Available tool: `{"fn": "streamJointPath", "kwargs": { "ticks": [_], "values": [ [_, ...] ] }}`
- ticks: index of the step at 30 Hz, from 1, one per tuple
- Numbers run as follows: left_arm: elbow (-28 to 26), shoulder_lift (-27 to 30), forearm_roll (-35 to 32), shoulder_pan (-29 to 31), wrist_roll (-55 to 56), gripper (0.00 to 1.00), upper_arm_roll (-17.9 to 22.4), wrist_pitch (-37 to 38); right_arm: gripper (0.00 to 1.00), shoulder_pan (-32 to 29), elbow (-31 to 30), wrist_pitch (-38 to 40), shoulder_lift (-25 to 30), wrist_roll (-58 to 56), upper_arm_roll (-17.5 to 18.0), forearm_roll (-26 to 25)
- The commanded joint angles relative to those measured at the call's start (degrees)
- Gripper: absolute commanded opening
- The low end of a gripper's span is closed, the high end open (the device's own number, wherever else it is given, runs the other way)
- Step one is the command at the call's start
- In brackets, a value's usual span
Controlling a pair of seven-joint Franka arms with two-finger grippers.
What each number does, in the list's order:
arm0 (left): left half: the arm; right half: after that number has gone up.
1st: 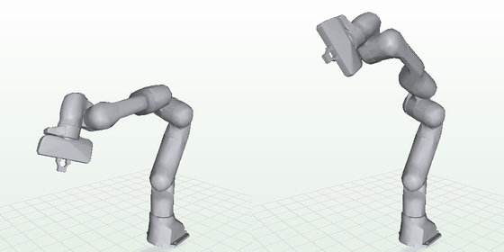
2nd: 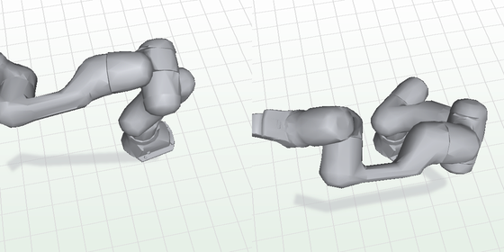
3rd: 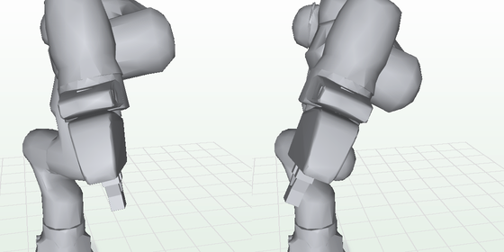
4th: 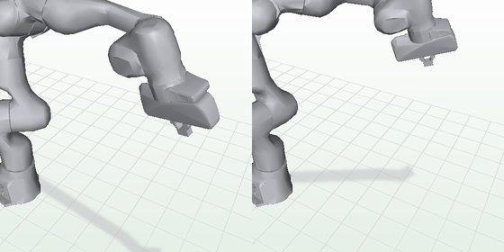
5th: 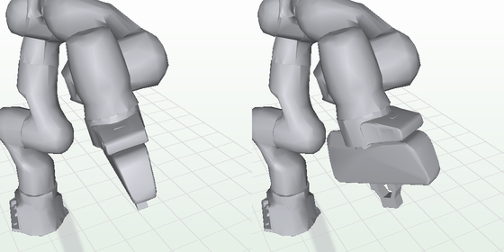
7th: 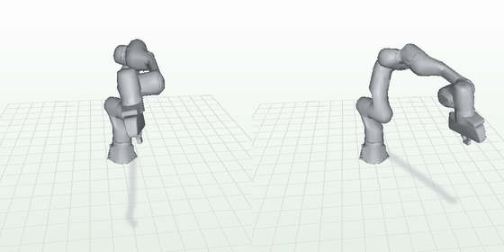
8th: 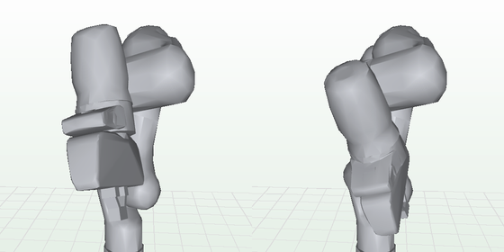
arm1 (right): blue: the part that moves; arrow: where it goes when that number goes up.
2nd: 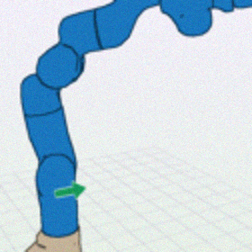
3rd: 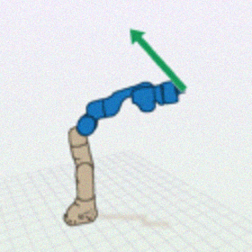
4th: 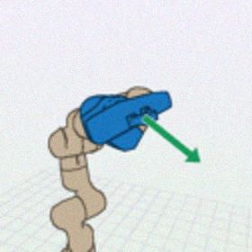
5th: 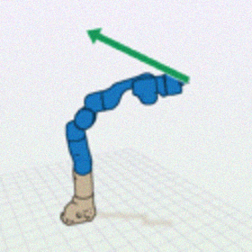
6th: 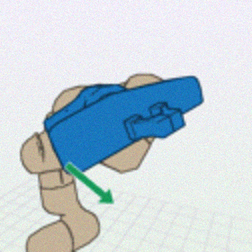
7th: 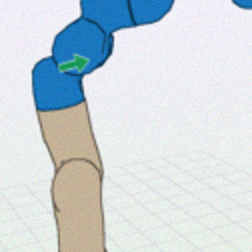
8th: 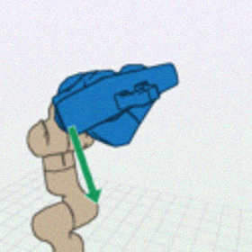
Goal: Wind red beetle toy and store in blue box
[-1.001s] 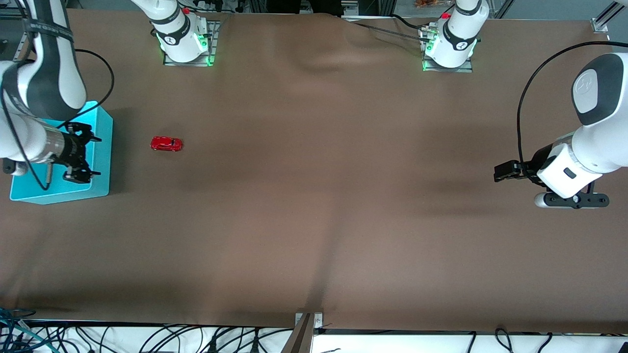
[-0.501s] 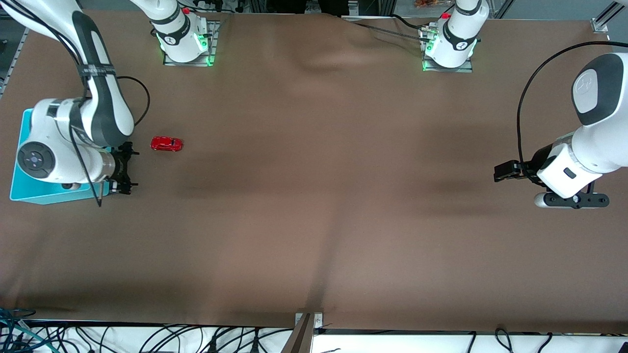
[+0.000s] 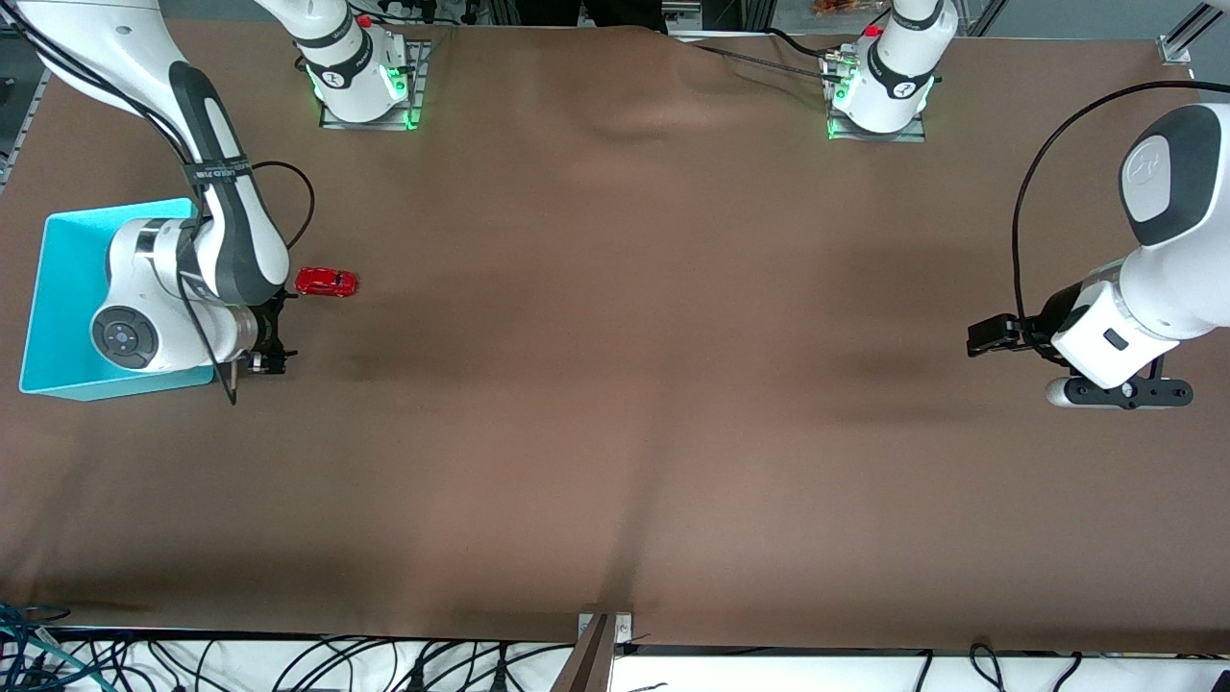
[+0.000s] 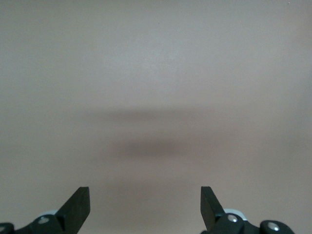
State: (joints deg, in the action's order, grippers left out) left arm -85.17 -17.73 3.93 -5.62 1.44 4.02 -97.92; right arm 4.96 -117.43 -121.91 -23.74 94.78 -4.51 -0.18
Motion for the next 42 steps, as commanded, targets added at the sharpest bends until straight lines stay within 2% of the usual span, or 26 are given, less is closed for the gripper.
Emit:
{"fn": "streamJointPath", "kwargs": {
  "ticks": [1, 5, 6, 9, 21, 35, 42],
  "values": [
    [0.7, 0.2, 1.2, 0.3, -0.7, 1.0, -0.2, 1.2, 1.0, 0.4, -5.8, -2.9, 7.8, 2.8, -0.2, 0.4],
    [0.7, 0.2, 1.2, 0.1, -0.6, 1.0, -0.2, 1.2, 1.0, 0.4, -6.7, -3.0, 10.6, 4.0, -0.1, 0.2],
    [0.7, 0.2, 1.1, 0.1, -0.6, 1.0, -0.2, 1.2, 1.0, 0.4, -9.1, -3.8, 12.3, 4.4, -0.1, -0.1],
    [0.7, 0.2, 1.2, 0.1, -0.6, 1.0, -0.2, 1.2, 1.0, 0.4, -10.4, -5.0, 12.7, 5.1, -0.1, -0.2],
    [0.7, 0.2, 1.2, 0.1, -0.6, 1.0, -0.2, 1.2, 1.0, 0.5, -18.4, -16.2, 12.9, 6.7, 1.1, -0.8],
    [0.7, 0.0, 1.2, -0.1, -0.6, 1.0, -0.2, 1.2, 1.0, 0.5, -24.7, -24.4, 12.7, 7.2, 1.1, -1.2],
    [0.7, 0.0, 1.1, -0.2, -0.6, 1.0, -0.2, 1.2, 1.0, 0.5, -25.1, -24.9, 12.2, 7.7, 1.1, -1.3]
  ]
}}
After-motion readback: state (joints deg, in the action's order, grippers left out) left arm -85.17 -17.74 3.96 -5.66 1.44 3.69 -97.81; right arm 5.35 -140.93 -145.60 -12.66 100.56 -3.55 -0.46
